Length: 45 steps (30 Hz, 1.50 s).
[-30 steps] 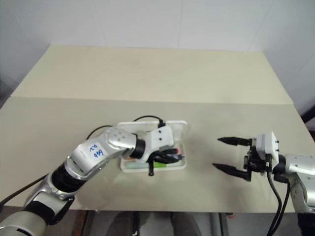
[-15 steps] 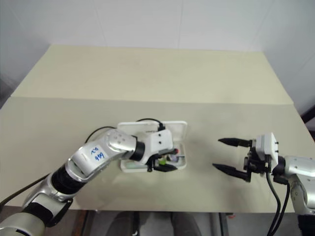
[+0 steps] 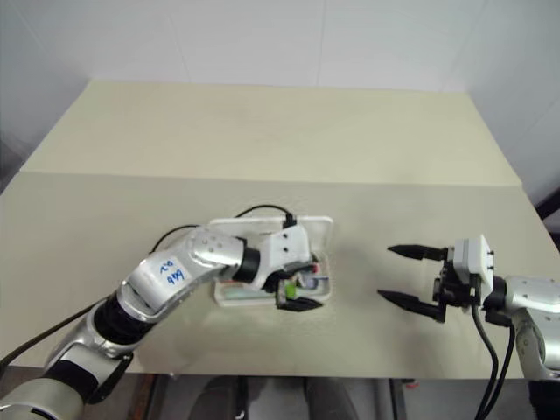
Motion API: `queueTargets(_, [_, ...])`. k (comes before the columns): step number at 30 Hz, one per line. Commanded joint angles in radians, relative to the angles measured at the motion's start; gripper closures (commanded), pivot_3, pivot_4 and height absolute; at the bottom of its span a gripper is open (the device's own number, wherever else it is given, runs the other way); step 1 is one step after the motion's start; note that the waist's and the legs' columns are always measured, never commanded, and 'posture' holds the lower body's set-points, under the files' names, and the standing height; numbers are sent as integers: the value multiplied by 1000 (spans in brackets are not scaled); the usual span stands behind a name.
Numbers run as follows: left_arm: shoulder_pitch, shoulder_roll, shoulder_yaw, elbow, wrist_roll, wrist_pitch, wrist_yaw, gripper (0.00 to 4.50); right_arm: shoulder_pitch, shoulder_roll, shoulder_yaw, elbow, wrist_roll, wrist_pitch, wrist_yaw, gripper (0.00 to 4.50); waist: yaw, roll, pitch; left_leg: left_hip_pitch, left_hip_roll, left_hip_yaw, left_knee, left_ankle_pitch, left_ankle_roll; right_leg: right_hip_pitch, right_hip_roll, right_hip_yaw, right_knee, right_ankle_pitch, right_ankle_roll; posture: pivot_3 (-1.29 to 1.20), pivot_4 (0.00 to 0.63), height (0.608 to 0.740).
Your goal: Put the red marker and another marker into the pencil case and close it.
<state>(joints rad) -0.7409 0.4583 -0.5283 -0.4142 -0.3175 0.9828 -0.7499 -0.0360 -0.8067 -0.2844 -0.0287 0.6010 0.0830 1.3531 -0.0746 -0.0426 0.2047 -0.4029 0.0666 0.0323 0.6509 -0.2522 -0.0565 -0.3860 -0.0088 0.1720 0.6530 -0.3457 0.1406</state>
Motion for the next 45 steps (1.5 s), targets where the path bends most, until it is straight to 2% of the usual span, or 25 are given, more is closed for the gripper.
queueTargets(1, [-16, -4, 64, 8, -11, -34, -11, 14, -18, 6, -10, 7, 4, -18, 9, 0, -1, 0, 0, 0, 0, 0, 0, 0, 0, 0, 0, 0, 0, 0, 0, 0, 150, 740])
queueTargets(6, [-10, 50, 40, 26, 40, -54, -22, 14, -26, 12, -5, 19, 0, -26, 14, 0, -3, 0, 0, 1, 0, 0, 0, 0, 0, 0, 0, 0, 0, 0, 0, 0, 150, 740])
queueTargets(16, [-21, 81, -13, 58, 142, -89, -27, 14, -17, 26, -6, 21, -7, -35, 17, 0, 1, 0, 0, 1, 0, 0, -1, 0, 0, 1, 0, 0, -1, 0, 0, 0, 150, 740])
queueTargets(29, [-19, 31, -57, 103, 215, -152, -35, 14, -9, 32, -13, 24, -12, -39, 17, 0, 1, 0, 0, 1, 0, 0, -1, 0, 0, 1, 0, 0, -1, 0, 0, 0, 150, 740])
queueTargets(36, [-50, 40, -59, 105, 267, -153, -37, 14, -9, 33, -10, 32, -12, -43, 19, 0, 1, 0, 0, 1, 0, 0, 0, 0, 0, 1, 0, 0, -1, 0, 0, 0, 150, 740])
queueTargets(45, [-16, 35, -102, 113, 323, -194, -43, 14, -15, 41, -1, 30, -12, -43, 15, 0, 1, 0, 0, 1, 0, 0, 0, 0, 0, 2, 0, 0, -1, 0, 0, 0, 150, 740])
